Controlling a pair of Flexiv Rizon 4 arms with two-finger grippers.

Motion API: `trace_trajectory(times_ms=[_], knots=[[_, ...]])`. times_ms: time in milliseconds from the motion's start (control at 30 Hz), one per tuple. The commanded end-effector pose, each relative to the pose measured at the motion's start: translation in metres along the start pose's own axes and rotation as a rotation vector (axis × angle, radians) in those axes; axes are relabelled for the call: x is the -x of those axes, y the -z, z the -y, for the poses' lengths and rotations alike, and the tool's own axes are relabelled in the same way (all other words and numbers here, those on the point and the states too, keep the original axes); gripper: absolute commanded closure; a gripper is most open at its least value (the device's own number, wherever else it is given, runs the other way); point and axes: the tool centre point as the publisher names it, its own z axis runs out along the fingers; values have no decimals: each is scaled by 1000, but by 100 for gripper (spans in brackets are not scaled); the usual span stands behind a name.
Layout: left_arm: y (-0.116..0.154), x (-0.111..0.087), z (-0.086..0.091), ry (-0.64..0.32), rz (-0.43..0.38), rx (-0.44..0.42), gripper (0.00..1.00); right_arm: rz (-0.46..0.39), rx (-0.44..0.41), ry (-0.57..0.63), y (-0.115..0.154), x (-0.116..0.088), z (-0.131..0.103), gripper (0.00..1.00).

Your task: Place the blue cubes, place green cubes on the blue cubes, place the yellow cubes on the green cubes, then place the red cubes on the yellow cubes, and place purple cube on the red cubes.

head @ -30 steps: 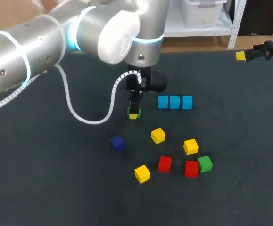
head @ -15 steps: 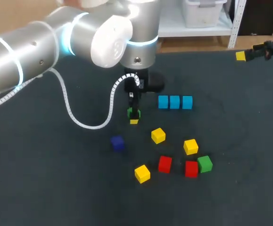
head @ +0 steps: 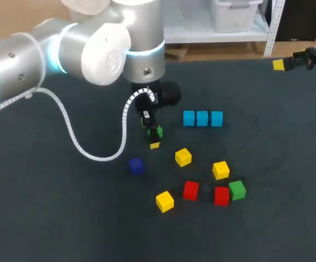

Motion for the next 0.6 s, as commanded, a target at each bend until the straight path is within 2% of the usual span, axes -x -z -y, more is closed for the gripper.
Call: trace_trajectory(times_ms=[33,167,200,233,300,333,400,467,500,533,600], knots=[[-3,-1,-1,0,42,11,0,3,3,1,0,0,1,0],[-1,3,-5,16,54,39,0,3,3,1,0,0,1,0],[-1,4,-6,17,55,44,14,3,3,1,0,0,1,0],[0,5,-7,20,58,49,22,3,3,1,0,0,1,0],[0,5,-8,28,58,73,44,3,3,1,0,0,1,0],[1,6,-9,26,59,85,50,3,3,1,0,0,1,0],[1,6,-10,26,57,95,52,3,3,1,0,0,1,0],[1,6,-12,26,60,99,63,3,3,1,0,0,1,0],[1,6,-13,25,62,100,88,3,3,1,0,0,1,0],[1,7,-13,20,68,98,100,3,3,1,0,0,1,0],[1,8,-14,11,76,98,100,3,3,1,0,0,1,0]])
